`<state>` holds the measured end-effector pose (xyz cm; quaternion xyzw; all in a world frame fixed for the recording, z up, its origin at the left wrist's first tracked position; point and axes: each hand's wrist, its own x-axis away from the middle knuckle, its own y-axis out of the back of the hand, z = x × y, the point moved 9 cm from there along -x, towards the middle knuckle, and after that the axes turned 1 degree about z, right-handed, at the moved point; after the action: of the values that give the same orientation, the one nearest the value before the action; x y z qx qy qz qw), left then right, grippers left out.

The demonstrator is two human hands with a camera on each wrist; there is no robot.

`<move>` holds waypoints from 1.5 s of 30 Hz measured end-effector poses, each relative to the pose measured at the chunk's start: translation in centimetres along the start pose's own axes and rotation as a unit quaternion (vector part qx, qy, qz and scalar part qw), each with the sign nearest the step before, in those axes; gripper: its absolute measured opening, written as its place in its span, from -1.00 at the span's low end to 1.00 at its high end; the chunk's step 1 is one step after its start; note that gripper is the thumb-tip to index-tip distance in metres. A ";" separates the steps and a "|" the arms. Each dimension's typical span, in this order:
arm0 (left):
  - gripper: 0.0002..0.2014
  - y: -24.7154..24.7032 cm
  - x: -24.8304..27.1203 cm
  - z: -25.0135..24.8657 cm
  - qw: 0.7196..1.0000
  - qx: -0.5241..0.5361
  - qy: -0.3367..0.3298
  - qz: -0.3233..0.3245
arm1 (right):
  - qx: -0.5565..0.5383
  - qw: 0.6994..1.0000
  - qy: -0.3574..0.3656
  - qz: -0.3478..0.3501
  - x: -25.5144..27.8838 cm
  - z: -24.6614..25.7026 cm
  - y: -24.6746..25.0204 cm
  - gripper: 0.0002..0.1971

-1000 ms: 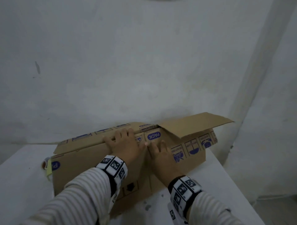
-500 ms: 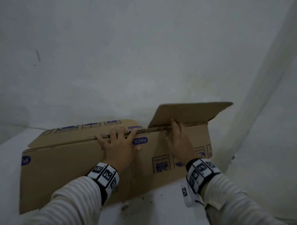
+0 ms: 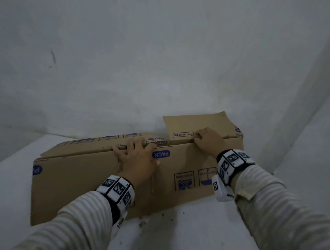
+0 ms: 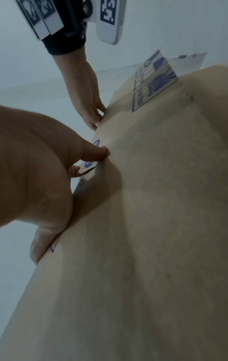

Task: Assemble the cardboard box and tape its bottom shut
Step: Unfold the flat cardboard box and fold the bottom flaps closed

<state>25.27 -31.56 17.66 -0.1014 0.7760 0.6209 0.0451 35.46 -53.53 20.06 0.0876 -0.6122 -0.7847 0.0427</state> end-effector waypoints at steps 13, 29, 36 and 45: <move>-0.84 0.4 0.5 0.3 0.994 0.068 0.061 0.052 | 0.060 0.995 -0.033 0.068 0.6 -1.4 -0.5 -0.64; -0.77 2.7 3.8 -0.9 0.993 0.103 -0.007 0.059 | 0.206 0.976 -0.069 0.030 5.2 -4.6 3.0 -0.58; -0.84 2.7 4.5 1.2 0.987 0.137 -0.017 0.082 | 0.287 0.944 -0.122 0.105 7.7 -6.2 3.0 -0.59; -0.89 4.2 5.5 5.5 0.981 0.160 -0.069 0.086 | 0.262 0.945 -0.191 0.037 12.7 -3.8 4.0 -0.59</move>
<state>18.72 -25.87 19.32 0.0174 0.8662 0.4957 0.0607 23.54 -60.33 21.98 -0.0786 -0.7960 -0.5961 -0.0702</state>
